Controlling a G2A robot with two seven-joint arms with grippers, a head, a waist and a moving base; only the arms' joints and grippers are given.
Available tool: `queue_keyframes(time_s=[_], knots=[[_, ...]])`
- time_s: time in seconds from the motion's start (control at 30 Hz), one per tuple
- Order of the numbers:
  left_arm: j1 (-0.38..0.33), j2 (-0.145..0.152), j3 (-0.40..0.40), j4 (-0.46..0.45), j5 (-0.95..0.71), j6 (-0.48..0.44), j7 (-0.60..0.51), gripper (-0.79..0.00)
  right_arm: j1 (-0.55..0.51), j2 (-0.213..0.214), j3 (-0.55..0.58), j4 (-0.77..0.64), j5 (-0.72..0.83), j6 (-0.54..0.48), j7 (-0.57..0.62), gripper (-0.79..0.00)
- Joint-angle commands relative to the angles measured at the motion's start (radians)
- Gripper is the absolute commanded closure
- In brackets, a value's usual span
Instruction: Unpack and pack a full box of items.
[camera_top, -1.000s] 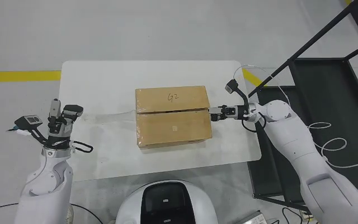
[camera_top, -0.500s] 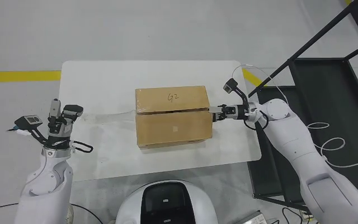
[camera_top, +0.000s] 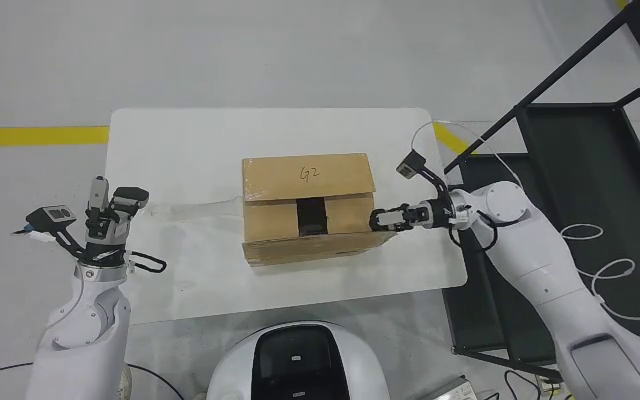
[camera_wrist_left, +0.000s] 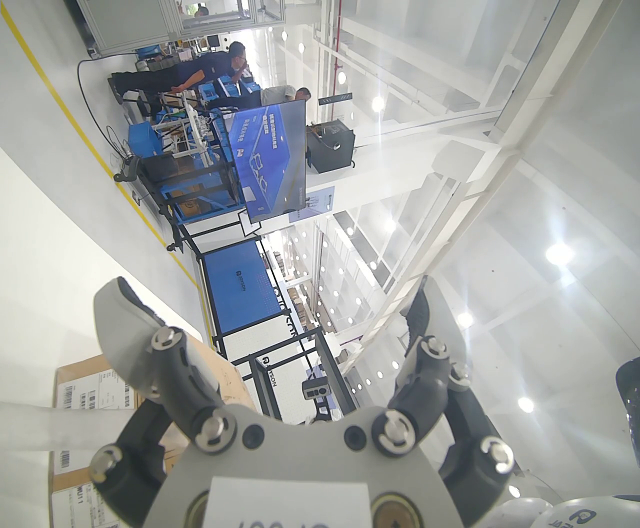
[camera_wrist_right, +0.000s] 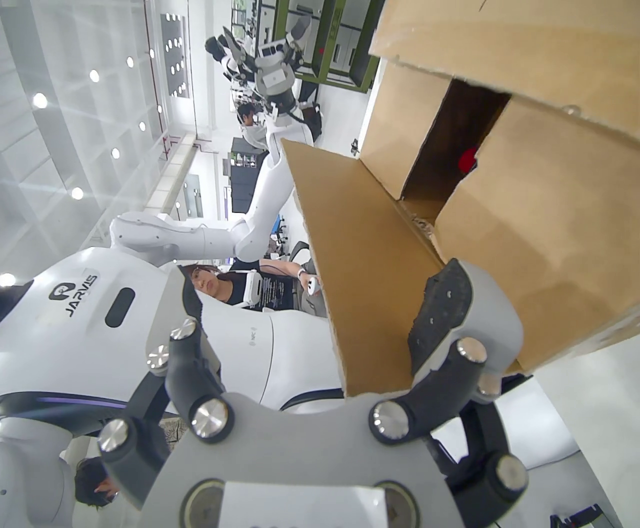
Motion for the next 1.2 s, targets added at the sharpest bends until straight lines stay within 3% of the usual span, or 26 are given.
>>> queue_keyframes(time_s=[0.0,0.43,0.53,0.77,1.17], knots=[[0.000,0.000,0.000,0.000,0.000,0.000,0.000,-0.785,-0.013,0.008,-0.008,-0.027,-0.023,0.006,0.006,-0.785],[0.000,0.000,0.000,0.000,0.000,0.000,0.000,-0.785,-0.031,0.033,-0.133,-0.082,-0.187,-0.002,-0.003,-0.785],[0.000,0.000,0.000,0.000,0.000,0.000,0.000,-0.785,-0.020,0.024,-0.165,-0.054,-0.280,-0.051,-0.052,-0.785],[0.000,0.000,0.000,0.000,0.000,0.000,0.000,-0.785,-0.011,0.007,-0.215,-0.074,-0.429,-0.026,-0.161,-0.785],[0.000,0.000,0.000,0.000,0.000,0.000,0.000,-0.785,-0.077,0.027,-0.171,-0.170,-0.425,-0.077,-0.117,-0.785]])
